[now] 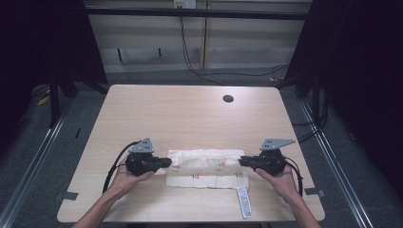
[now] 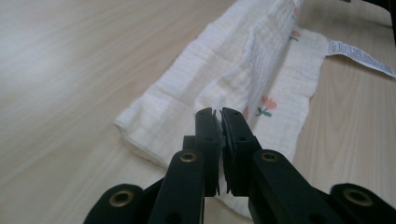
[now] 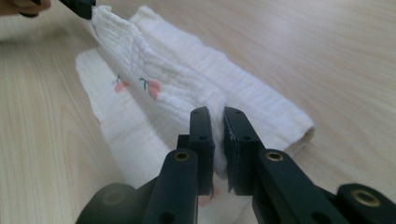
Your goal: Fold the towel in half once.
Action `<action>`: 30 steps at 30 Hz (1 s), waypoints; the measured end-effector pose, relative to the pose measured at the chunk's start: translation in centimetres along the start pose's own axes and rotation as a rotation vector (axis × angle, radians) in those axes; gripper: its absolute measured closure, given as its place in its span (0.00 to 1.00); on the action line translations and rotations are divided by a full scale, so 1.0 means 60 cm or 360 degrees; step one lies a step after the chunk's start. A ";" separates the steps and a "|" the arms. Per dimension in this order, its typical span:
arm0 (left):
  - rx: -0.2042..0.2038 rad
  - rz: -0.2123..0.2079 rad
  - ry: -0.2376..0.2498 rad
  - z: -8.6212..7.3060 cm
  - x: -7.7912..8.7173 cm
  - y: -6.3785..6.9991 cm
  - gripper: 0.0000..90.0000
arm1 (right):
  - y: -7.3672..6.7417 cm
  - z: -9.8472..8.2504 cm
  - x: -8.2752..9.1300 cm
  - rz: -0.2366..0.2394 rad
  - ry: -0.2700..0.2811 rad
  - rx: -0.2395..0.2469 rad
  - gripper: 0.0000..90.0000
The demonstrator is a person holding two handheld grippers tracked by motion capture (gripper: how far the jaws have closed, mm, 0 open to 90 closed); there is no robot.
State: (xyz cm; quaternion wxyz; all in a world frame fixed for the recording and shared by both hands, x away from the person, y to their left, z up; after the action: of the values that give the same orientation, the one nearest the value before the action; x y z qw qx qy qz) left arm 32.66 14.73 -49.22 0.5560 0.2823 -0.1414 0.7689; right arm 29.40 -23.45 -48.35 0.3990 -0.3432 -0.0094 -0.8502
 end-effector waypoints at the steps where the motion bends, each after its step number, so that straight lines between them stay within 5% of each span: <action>1: 0.0000 0.0000 0.0000 0.000 0.000 0.000 0.95 | 0.000 0.000 0.000 0.0000 0.0000 0.0000 0.92; 6: -0.0026 -0.0015 -0.0078 -0.015 -0.008 0.014 0.95 | -0.002 -0.015 -0.007 -0.0007 -0.0108 0.0044 0.88; 11: -0.0064 -0.0010 -0.0079 -0.012 -0.008 0.033 0.95 | -0.005 -0.022 -0.003 0.0018 -0.0103 0.0025 0.85; 18: -0.0133 -0.0052 -0.0158 -0.018 -0.015 0.057 0.94 | -0.029 -0.048 -0.007 0.0044 -0.0203 0.0057 0.86; 25: -0.0120 -0.0074 -0.0166 -0.026 -0.010 0.063 0.90 | -0.040 -0.065 0.010 0.0030 -0.0202 0.0053 0.82; 30: -0.0117 -0.0118 -0.0085 -0.018 0.014 0.069 0.90 | -0.053 -0.070 0.027 0.0067 -0.0156 0.0048 0.79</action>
State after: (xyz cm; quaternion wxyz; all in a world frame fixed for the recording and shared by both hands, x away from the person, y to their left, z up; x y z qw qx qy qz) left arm 28.29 14.53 -49.19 0.5902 0.2872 -0.1737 0.7342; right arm 24.05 -23.61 -49.78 0.4210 -0.3785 -0.0346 -0.8236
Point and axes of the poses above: each handheld gripper's, and its own axes: x roughly backward along the jaws, z roughly out of its top, y roughly to its right, the point moved 3 cm from there along -x, roughly forward along the jaws, and after that the axes turned 5 degrees about -x, right-handed, at the moved point
